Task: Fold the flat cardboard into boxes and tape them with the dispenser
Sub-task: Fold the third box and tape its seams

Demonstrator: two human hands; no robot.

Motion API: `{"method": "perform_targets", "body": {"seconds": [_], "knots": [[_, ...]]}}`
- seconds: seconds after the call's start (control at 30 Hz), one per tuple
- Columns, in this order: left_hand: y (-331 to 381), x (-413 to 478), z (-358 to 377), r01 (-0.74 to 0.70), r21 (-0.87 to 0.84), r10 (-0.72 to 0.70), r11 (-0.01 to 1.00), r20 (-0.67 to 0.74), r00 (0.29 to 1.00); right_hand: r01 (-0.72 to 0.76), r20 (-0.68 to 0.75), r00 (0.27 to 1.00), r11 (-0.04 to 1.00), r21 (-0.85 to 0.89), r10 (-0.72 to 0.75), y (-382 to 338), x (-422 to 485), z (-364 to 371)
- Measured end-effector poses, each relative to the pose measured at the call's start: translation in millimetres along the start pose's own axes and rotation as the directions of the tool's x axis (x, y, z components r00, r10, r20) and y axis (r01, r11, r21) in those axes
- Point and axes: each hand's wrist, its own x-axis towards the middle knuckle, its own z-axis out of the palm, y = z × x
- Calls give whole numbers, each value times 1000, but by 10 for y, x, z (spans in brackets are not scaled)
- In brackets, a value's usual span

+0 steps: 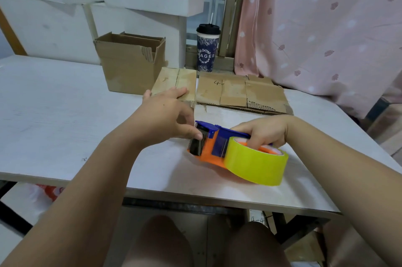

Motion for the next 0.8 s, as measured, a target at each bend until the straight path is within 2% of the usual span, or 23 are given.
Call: {"method": "perform_targets", "body": {"seconds": [0.1, 0.2, 0.3, 0.43, 0.57, 0.7, 0.8], "knots": [[-4, -5, 23, -12, -19, 12, 1000, -42, 999, 52, 12, 999, 994, 91, -53, 107, 3, 25], [17, -5, 13, -5, -40, 3, 999, -58, 998, 88, -40, 996, 987, 137, -83, 150, 19, 67], [20, 5, -16, 8, -38, -10, 999, -50, 999, 46, -85, 996, 974, 220, -28, 114, 9, 78], [34, 7, -12, 14, -2, -14, 1000, -37, 999, -38, -142, 988, 983, 177, 64, 78, -42, 28], [6, 20, 30, 13, 13, -12, 1000, -66, 998, -50, -179, 980, 984, 173, 81, 69, -54, 13], [-16, -6, 183, -24, 21, 27, 1000, -182, 983, 0, -106, 994, 992, 129, 14, 82, -75, 55], [-31, -27, 219, -50, -38, 40, 998, -244, 969, 71, -49, 997, 982, 175, -64, 80, -102, 105]]}}
